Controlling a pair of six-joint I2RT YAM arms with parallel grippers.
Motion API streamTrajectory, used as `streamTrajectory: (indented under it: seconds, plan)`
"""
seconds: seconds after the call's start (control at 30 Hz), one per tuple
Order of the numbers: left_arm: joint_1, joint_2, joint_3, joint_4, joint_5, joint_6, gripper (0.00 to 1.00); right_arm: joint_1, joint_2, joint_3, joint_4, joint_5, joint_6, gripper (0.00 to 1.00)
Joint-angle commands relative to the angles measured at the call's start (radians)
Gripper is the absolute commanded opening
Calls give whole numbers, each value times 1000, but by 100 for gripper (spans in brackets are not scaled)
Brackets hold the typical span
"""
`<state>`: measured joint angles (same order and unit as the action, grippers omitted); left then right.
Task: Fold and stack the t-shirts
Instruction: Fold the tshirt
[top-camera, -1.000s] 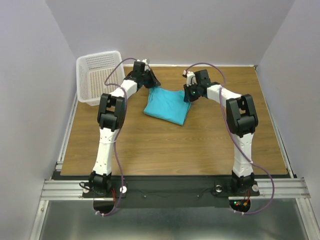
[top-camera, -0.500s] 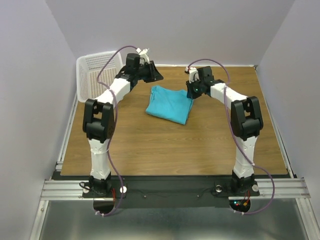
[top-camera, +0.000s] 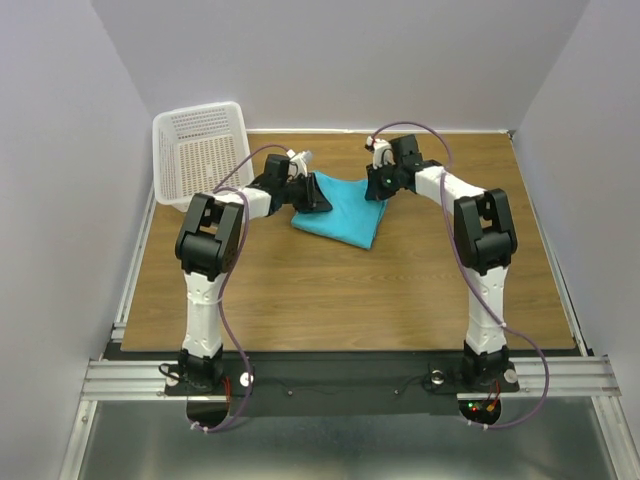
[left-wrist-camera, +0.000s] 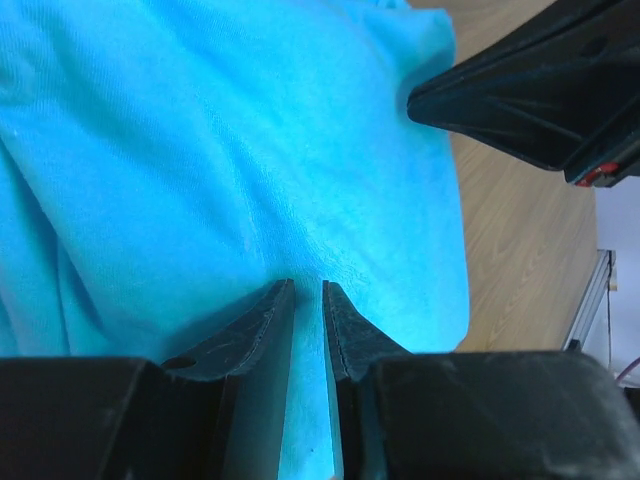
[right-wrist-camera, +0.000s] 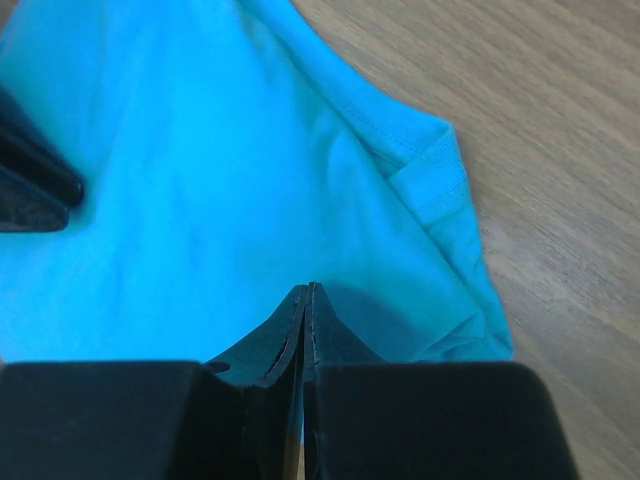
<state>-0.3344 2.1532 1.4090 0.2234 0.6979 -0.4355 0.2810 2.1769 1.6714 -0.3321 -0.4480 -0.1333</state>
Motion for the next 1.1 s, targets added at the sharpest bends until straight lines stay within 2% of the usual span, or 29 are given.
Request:
streamTrajectory:
  seconds: [0.0,0.17,0.37,0.63,0.73,0.93,1.07]
  plan:
    - [-3,-35,-22,103,34,14,29,-11,18,59,5,61,32,5]
    - [3,-67,-136,109,0,41,29,-29,34,57,4,156,43,1]
    - [5,-93,-185,116,-31,32,28,-43,52,56,2,224,49,1]
    - [6,-170,-243,131,-51,53,29,-66,57,71,-1,243,32,1]
    - [6,-220,-237,140,-66,67,30,-65,-9,60,1,235,3,1]
    - [8,-271,-130,134,-129,63,33,-65,-184,-34,1,99,-97,4]
    - [6,-190,-41,143,-112,23,33,-63,-281,-165,-2,-183,-112,7]
